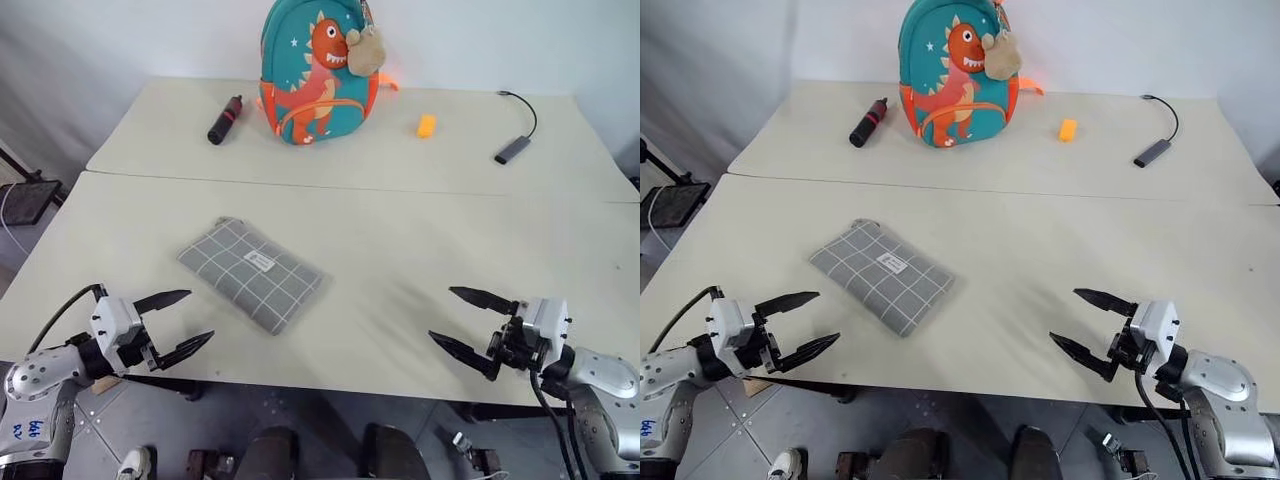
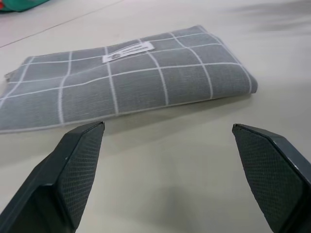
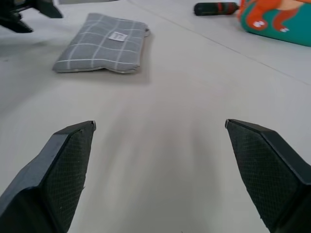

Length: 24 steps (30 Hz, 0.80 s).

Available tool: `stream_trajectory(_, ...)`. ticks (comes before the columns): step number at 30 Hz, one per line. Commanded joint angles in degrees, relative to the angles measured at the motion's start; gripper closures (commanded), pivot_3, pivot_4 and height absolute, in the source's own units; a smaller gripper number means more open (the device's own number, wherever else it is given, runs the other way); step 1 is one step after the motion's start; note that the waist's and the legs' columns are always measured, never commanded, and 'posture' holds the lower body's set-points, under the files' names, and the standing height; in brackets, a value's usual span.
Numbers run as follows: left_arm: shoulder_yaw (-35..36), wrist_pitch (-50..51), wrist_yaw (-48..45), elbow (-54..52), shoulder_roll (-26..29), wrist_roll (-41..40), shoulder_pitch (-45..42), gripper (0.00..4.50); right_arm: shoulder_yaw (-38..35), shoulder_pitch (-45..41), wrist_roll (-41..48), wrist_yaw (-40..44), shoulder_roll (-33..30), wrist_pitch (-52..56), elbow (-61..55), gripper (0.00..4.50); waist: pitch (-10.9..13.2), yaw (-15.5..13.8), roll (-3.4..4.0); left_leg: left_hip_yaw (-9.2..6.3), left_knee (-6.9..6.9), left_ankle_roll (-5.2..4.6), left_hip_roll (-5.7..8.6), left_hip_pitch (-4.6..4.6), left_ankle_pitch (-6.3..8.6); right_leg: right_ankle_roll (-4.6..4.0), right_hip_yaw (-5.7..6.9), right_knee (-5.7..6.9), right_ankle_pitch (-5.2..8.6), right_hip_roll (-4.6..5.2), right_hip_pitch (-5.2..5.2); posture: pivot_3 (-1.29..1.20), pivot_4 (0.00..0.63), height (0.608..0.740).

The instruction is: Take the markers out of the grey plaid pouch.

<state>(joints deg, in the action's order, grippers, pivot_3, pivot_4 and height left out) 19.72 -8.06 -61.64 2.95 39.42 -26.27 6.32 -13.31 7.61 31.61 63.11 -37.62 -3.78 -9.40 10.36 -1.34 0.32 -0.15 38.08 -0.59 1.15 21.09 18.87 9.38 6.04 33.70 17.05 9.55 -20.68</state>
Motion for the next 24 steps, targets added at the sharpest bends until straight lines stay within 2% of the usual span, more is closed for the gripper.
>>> stream_trajectory(1, 1.53, -2.52, 0.17, -1.31, 0.46, 0.31, 0.1, 0.02, -0.8, -0.01, -0.49, 0.65, -0.9, -0.44, -0.94, 0.0, 0.0, -0.01, 0.0, 0.0, 0.0, 0.0, 0.0, 0.0, 0.0, 0.0, 0.0, 0.0, 0.0, 0.0, 0.0, 0.0, 0.15, 0.74)
stream_trajectory(4, 1.22, 1.02, 0.63, -1.31, 1.17, -0.93, 0.19, 0.02, 0.34, 0.44, -0.1, 0.53, -1.51, 2.45, -3.18, 0.0, 0.0, 0.0, 0.0, 0.01, 0.0, 0.0, 0.01, 0.0, 0.0, 0.0, 0.0, 0.01, 0.0, 0.0, 0.0, 0.0, 0.15, 0.74)
stream_trajectory(7, 2.66, 14.76, -4.98, -2.35, 6.04, -8.81, 3.32, 0.02, 3.73, 1.22, 4.4, -0.02, -3.62, 10.59, -14.39, 0.0, 0.01, 0.4, -0.01, -0.01, 0.0, 0.0, -0.03, 0.04, 0.0, -0.02, 0.0, 0.06, 0.01, -0.01, -0.06, 0.0, 0.15, 0.74)
stream_trajectory(8, 3.64, 20.19, -5.42, -2.31, 7.5, -12.06, 3.28, 0.01, 4.34, 1.0, 5.35, -1.07, -3.62, 12.36, -16.7, 0.19, 0.01, 0.65, -0.01, 0.04, -0.01, 0.04, -0.08, 0.05, 0.02, -0.07, 0.0, 0.11, 0.04, -0.03, -0.15, 0.0, 0.15, 0.74)
stream_trajectory(11, 6.69, 33.44, -5.66, -0.3, 11.31, -19.81, 0.72, 0.0, 5.21, -0.29, 7.71, -4.61, -2.19, 15.86, -20.57, 0.95, 0.02, 0.65, -0.01, 0.01, 0.02, 0.07, -0.37, 0.03, 0.02, -0.11, 0.01, 0.16, 0.06, -0.09, -0.13, 0.0, 0.15, 0.74)
stream_trajectory(14, 9.77, 43.56, -4.88, 4.18, 14.05, -24.99, -3.77, 0.0, 6.58, -1.74, 6.99, -6.51, -0.21, 15.5, -22.5, 1.99, 0.03, 0.34, -0.03, -0.01, 0.07, 0.06, -0.37, 0.01, 0.03, -0.11, 0.0, 0.16, 0.06, -0.09, -0.09, 0.0, 0.15, 0.74)
stream_trajectory(16, 11.19, 44.7, -4.65, 10.2, 14.97, -24.86, -8.67, 0.0, 8.28, -2.85, 5.11, -7.55, 2.18, 13.33, -23.17, 2.68, 0.03, 0.11, -0.03, -0.01, 0.05, 0.07, -0.35, 0.01, 0.06, -0.11, -0.03, 0.16, 0.06, -0.1, -0.14, 0.0, 0.15, 0.74)
stream_trajectory(18, 11.33, 50.19, -5.32, 14.81, 16.2, -26.1, -12.99, 0.0, 10.17, -3.42, 3.36, -7.94, 3.86, 12.12, -23.52, 3.44, 0.02, 0.14, -0.06, 0.04, 0.02, 0.08, -0.11, 0.11, 0.06, -0.13, -0.03, 0.26, 0.07, -0.13, -0.34, 0.0, 0.15, 0.74)
stream_trajectory(21, 9.74, 49.2, -5.39, 21.19, 16.23, -23.01, -19.41, 0.0, 13.97, -4.35, 0.36, -8.55, 5.12, 11.78, -23.57, 4.37, 0.01, 0.11, -0.12, 0.28, -0.02, 0.07, -0.06, 0.15, 0.08, -0.15, -0.03, 0.39, 0.08, -0.1, -0.55, 0.0, 0.15, 0.74)
stream_trajectory(24, 6.93, 49.38, -6.79, 28.36, 16.9, -19.86, -25.85, 0.0, 17.52, -6.22, -2.43, -11.25, 6.97, 12.6, -23.62, 4.44, -0.02, 0.2, -0.25, 0.64, -0.01, 0.07, -0.1, 0.15, 0.07, -0.15, -0.03, 0.51, 0.07, -0.1, -0.7, 0.0, 0.15, 0.74)
